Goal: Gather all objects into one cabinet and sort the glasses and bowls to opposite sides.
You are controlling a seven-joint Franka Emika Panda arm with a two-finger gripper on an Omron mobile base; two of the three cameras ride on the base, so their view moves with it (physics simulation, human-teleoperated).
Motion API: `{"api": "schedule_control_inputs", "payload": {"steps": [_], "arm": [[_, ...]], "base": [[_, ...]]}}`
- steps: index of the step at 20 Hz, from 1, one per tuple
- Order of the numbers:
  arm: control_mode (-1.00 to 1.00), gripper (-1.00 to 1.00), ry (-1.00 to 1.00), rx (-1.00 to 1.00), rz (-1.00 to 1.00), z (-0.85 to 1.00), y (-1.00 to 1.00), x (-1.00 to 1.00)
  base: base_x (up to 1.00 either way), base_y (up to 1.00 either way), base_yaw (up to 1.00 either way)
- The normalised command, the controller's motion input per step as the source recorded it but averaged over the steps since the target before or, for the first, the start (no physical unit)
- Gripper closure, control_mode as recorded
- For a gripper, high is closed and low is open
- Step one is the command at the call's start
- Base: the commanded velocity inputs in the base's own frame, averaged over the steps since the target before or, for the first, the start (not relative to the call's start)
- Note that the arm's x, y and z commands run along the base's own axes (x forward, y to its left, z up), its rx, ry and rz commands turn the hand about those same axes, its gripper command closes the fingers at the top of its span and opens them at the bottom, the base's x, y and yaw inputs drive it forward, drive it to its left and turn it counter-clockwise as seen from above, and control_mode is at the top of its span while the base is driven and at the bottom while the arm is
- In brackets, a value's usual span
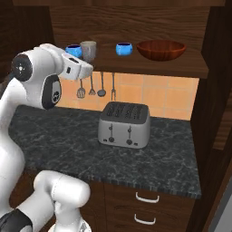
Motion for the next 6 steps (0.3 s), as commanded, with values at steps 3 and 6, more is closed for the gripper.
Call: {"api": "schedule_control_inputs", "payload": {"steps": [3, 6], "arm": [[-1.0, -1.0, 0.58, 0.12, -0.03, 0.0, -0.14, -0.18], [-1.0, -1.0, 0.18, -0.05, 0.03, 0.0, 0.0, 0.0]], "base": [[0.0, 0.0, 0.0], [0.0, 0.0, 0.0]]}}
